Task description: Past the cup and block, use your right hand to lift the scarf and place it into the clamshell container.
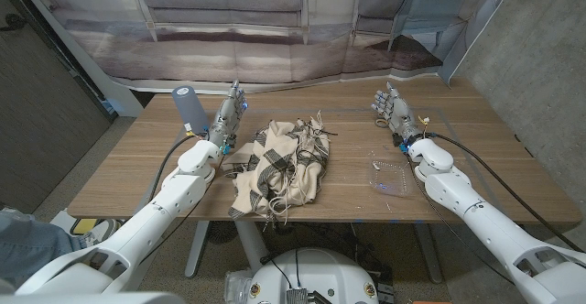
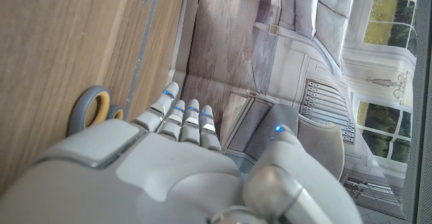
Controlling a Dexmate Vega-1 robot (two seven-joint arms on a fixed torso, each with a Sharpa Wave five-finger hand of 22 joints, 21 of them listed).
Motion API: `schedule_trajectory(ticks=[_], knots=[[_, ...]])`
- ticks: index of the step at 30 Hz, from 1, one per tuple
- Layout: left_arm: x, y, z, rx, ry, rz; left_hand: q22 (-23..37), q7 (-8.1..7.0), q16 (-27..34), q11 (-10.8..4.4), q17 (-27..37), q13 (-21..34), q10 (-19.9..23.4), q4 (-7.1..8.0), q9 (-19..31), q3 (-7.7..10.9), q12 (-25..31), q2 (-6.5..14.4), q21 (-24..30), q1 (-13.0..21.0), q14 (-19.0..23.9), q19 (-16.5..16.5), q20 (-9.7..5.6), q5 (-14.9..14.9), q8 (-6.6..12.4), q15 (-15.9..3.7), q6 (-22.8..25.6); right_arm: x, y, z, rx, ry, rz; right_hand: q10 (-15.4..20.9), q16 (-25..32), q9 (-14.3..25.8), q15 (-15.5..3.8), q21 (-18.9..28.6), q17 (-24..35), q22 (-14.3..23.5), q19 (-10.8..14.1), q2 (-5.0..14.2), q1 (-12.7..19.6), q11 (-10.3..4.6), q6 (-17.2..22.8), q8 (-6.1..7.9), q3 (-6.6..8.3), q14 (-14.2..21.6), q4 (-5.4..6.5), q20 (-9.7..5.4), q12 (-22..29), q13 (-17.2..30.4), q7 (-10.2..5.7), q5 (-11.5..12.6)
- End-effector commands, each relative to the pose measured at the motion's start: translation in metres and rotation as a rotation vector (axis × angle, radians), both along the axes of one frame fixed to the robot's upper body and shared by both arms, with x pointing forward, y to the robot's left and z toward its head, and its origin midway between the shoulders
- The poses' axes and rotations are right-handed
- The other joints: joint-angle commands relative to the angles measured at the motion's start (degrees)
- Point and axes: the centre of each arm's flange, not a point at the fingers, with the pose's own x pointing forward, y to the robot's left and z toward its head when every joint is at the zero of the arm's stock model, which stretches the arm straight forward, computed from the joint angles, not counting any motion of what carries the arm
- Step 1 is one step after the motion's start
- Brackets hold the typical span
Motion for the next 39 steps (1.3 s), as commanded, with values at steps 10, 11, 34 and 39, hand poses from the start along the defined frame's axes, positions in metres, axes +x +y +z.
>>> schedule_trajectory(ticks=[10,11,34,39], knots=[[0.001,-0.007,0.006,0.029,0.008,-0.009,0.1,-0.1,0.3,-0.44,0.16,0.22,-2.03,0.29,0.32,-0.06,0.41,0.44,0.33,0.8,-5.69,-6.4,0.32,0.4,0.21,-0.06,-1.2,-0.001,-0.002,-0.003,0.025,-0.008,0.01,0.66,0.21,0.19,-0.12,-0.02,0.29,0.11,0.62,0.07,0.64,-0.22,0.63,0.19,0.33,0.71,-0.07,-0.34,0.13,0.21,-0.13,0.35],[0.001,-0.008,0.006,0.031,0.009,-0.004,0.11,-0.1,0.37,-0.46,0.17,0.23,-1.89,0.29,0.32,-0.07,0.44,0.48,0.34,0.84,-5.47,-6.36,0.34,0.41,0.2,0.01,-1.16,-0.001,-0.002,-0.004,0.024,-0.011,0.008,0.66,0.21,0.19,-0.12,-0.04,0.29,0.11,0.62,0.08,0.65,-0.18,0.63,0.18,0.33,0.72,-0.07,-0.35,0.13,0.21,-0.17,0.35],[-0.007,-0.006,0.011,0.071,0.015,-0.006,0.13,-0.01,0.31,-0.44,0.19,0.29,-1.47,0.24,0.35,-0.16,0.38,0.94,0.37,1.3,-5.23,-6.21,0.52,0.55,-0.03,0.15,-1.04,-0.023,0.007,0.007,-0.022,-0.067,0.024,1.46,0.19,0.22,-0.25,-0.6,0.24,0.14,1.09,0.45,1.3,-0.64,1.02,0.02,0.49,1.33,-0.56,-0.23,0.18,0.22,-0.56,0.42],[-0.009,-0.006,0.012,0.08,0.018,-0.008,0.13,-0.02,0.38,-0.5,0.2,0.3,-1.24,0.23,0.36,-0.15,0.42,1.08,0.38,1.43,-4.98,-6.17,0.59,0.57,-0.03,0.24,-0.87,-0.029,0.013,0.011,-0.038,-0.084,0.035,1.78,0.22,0.23,-0.39,-0.73,0.24,0.15,1.13,0.51,1.45,-0.61,1.05,-0.02,0.52,1.54,-0.67,-0.19,0.25,0.23,-0.73,0.43]])
